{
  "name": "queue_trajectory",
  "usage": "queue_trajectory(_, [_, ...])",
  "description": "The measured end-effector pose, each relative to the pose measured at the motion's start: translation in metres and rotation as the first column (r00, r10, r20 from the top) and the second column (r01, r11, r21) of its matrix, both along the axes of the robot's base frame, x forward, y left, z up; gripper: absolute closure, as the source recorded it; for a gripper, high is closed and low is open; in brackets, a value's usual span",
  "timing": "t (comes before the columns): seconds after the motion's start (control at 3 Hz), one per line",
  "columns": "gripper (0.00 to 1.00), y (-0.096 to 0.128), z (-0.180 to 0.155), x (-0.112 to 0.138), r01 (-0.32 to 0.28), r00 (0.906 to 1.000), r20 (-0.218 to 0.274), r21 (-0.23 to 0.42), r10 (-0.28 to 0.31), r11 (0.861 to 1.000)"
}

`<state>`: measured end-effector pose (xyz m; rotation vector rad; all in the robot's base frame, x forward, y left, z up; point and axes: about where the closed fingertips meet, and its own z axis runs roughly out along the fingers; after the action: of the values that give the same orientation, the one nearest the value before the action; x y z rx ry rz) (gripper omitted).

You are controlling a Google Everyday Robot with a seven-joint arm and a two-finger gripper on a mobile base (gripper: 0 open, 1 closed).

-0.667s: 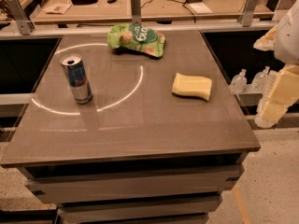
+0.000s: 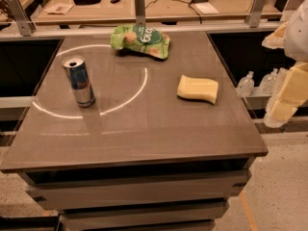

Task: Move redbull can near sponge

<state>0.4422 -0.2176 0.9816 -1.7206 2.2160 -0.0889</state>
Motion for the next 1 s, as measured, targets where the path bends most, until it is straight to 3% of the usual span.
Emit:
queue_trajectory(0.33, [0.00, -0.020, 0.003, 0.014, -0.023, 0.9997, -0.002, 0.099, 0.023, 0.995])
queue_trajectory(0.67, [0.00, -0.027, 0.016, 0.035, -0.073, 0.9973, 0.022, 0.284, 0.070, 0.956])
queue_trajectory(1.0, [0.00, -0.031, 0.023, 0.059, -0.115, 0.9934, 0.063, 0.546, 0.096, 0.830])
